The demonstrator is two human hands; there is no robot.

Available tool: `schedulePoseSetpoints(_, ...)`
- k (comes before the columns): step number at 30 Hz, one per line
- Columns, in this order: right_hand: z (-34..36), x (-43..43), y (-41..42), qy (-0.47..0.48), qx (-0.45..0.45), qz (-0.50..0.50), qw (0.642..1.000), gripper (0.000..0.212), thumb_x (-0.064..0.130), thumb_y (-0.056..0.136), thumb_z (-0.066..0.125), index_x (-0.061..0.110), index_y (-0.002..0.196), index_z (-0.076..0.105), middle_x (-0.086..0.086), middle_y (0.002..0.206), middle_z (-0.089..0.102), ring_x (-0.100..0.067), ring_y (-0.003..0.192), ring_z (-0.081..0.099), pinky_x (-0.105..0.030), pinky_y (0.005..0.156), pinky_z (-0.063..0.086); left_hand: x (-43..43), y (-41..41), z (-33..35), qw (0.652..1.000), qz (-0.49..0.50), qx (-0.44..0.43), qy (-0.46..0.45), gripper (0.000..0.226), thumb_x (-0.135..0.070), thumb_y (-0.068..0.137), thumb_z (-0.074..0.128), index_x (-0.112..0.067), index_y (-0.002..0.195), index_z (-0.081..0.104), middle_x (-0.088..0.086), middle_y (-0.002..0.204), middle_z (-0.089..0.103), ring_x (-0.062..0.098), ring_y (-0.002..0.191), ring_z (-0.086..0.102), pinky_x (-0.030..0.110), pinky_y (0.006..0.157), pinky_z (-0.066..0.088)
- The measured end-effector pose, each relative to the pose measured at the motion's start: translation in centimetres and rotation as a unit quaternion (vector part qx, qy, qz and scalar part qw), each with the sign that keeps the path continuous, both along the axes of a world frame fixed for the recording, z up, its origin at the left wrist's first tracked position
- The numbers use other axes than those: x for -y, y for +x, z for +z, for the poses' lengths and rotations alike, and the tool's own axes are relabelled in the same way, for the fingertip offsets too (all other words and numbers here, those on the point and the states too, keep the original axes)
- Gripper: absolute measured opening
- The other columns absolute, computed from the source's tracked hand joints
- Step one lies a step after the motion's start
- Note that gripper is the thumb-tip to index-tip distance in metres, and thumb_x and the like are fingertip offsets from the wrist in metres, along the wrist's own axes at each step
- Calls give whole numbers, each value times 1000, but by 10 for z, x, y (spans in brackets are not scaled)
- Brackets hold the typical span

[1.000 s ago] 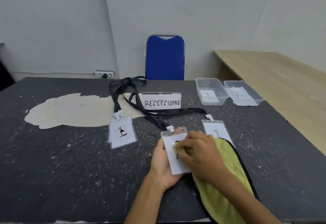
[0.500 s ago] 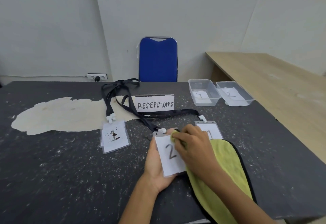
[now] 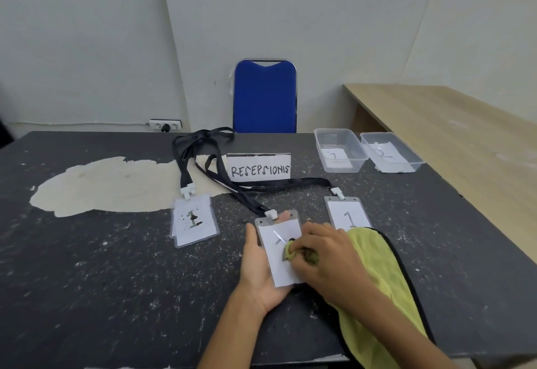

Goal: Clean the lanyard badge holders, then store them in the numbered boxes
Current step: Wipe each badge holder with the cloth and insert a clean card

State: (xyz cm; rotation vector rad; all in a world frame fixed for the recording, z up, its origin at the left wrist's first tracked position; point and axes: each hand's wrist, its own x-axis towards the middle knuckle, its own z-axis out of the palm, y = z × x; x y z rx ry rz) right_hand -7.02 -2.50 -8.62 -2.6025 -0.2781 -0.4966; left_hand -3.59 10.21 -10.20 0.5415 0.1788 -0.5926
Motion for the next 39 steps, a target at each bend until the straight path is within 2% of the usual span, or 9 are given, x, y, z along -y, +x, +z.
schedulePoseSetpoints(7,1,-18,1,8,-3,3,1000,24,36,77,49,27,76,71,14,74,53,-8,75,47,-28,67,39,-1,1,0,1000,-11,-7,-2,64,-64,94,24,-20,123,61,15,105,71,29,87,71,37,72,59)
schedulePoseSetpoints(11,2,0,3,-8,-5,-15,1000,21,33,75,49,26,70,69,14,72,51,-10,71,45,-31,66,40,3,1,3,1000,-19,6,2,62,-59,94,27,-17,100,72,15,90,73,28,72,71,35,62,59)
schedulePoseSetpoints(18,7,0,-9,-11,-55,21,998,27,35,76,51,30,88,74,15,88,62,-13,83,50,-36,78,43,0,2,-1,1000,-18,-1,0,55,-59,93,31,-22,119,63,17,114,68,31,91,70,44,83,55)
schedulePoseSetpoints(23,11,5,-3,-32,-39,-5,999,20,29,86,57,31,95,74,15,98,64,-16,89,53,-36,77,42,0,5,-2,1000,-6,-2,-19,63,-66,93,22,-24,120,61,16,111,69,29,90,69,41,79,57)
schedulePoseSetpoints(28,18,10,-10,-14,-127,50,991,17,30,82,61,33,93,74,13,94,66,-12,90,56,-34,84,44,0,5,-5,1000,-15,-17,-15,76,-71,91,17,-20,124,62,18,125,63,33,109,61,48,95,45)
schedulePoseSetpoints(30,21,19,-9,-25,-122,29,992,17,31,83,62,33,94,74,15,97,67,-13,93,58,-36,85,46,2,6,-4,1000,-12,-7,-12,68,-66,92,26,-19,111,70,18,118,66,33,107,60,48,97,43)
schedulePoseSetpoints(32,22,15,-6,-27,-91,10,995,18,28,85,61,31,96,75,14,101,67,-15,94,58,-37,84,46,2,7,-5,1000,-16,8,-2,59,-60,86,38,-19,119,66,18,120,65,32,106,61,47,98,44)
schedulePoseSetpoints(34,21,2,-5,-25,-89,26,995,19,26,85,60,29,97,75,10,100,67,-17,94,57,-37,86,45,-1,9,-9,1000,-24,8,-3,65,-65,89,30,-22,131,57,17,125,63,31,105,64,45,92,49)
schedulePoseSetpoints(39,32,17,-15,-4,-172,34,984,14,30,79,65,31,88,75,12,93,71,-10,89,62,-27,81,47,1,8,-8,1000,-23,4,-15,72,-69,92,19,-21,126,60,18,123,64,32,114,59,49,100,41)
